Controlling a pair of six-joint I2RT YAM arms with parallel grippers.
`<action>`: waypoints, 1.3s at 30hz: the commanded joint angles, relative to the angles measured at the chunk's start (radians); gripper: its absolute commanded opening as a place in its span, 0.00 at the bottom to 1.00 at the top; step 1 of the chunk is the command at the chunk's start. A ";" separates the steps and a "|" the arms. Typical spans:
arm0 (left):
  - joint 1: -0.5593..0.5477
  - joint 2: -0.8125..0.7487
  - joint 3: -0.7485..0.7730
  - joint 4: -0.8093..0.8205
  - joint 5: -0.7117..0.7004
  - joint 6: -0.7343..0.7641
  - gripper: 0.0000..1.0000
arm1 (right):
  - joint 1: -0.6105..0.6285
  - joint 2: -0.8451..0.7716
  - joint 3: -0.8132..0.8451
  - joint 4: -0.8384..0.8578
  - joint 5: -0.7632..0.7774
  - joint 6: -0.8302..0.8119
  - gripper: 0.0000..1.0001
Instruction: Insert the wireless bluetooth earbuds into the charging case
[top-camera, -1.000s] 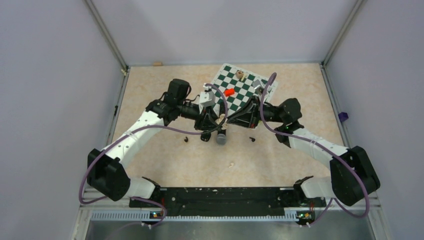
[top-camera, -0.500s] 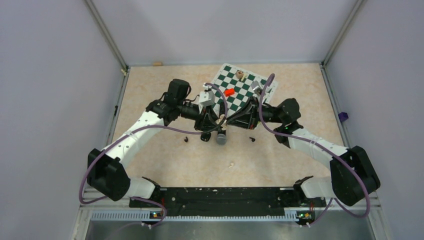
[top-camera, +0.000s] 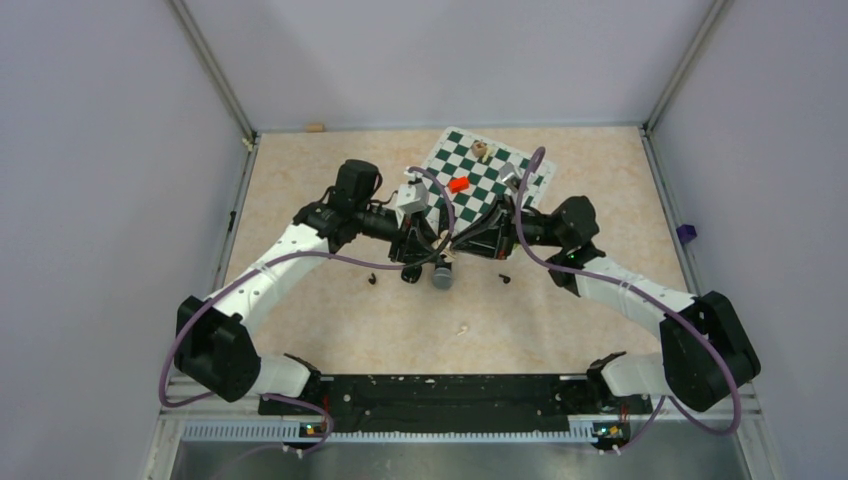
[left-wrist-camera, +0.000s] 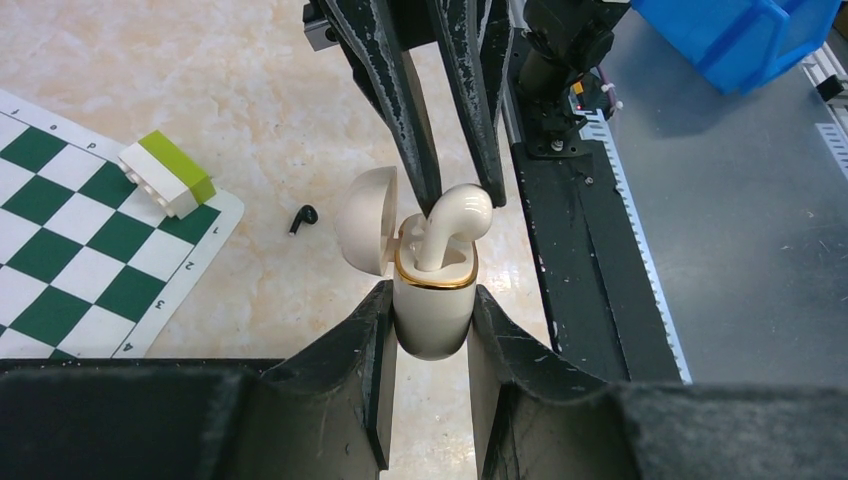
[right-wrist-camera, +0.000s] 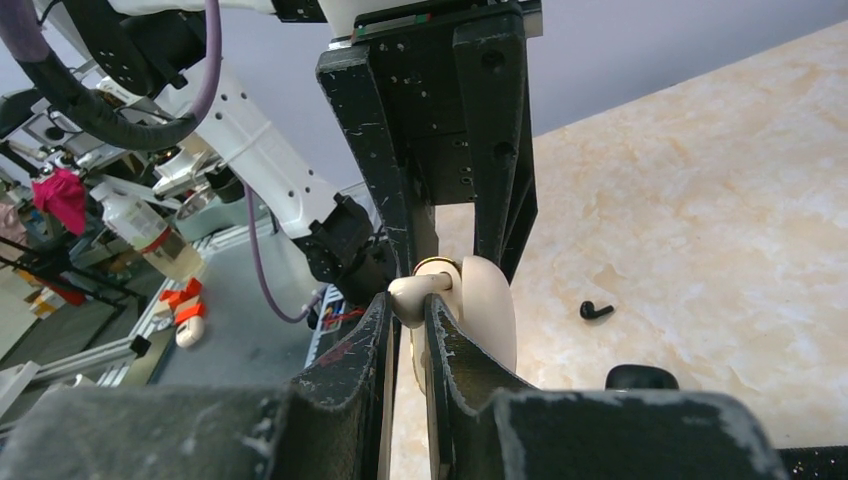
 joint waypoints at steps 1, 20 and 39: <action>-0.005 -0.021 -0.011 0.045 0.081 -0.012 0.00 | 0.010 0.011 0.048 -0.066 0.062 -0.057 0.10; 0.020 -0.055 -0.008 0.058 0.114 -0.035 0.00 | 0.007 -0.052 0.370 -0.730 -0.043 -0.401 0.50; 0.343 -0.258 -0.139 0.553 0.152 -0.489 0.00 | -0.083 -0.086 0.354 -0.877 -0.020 -0.759 0.72</action>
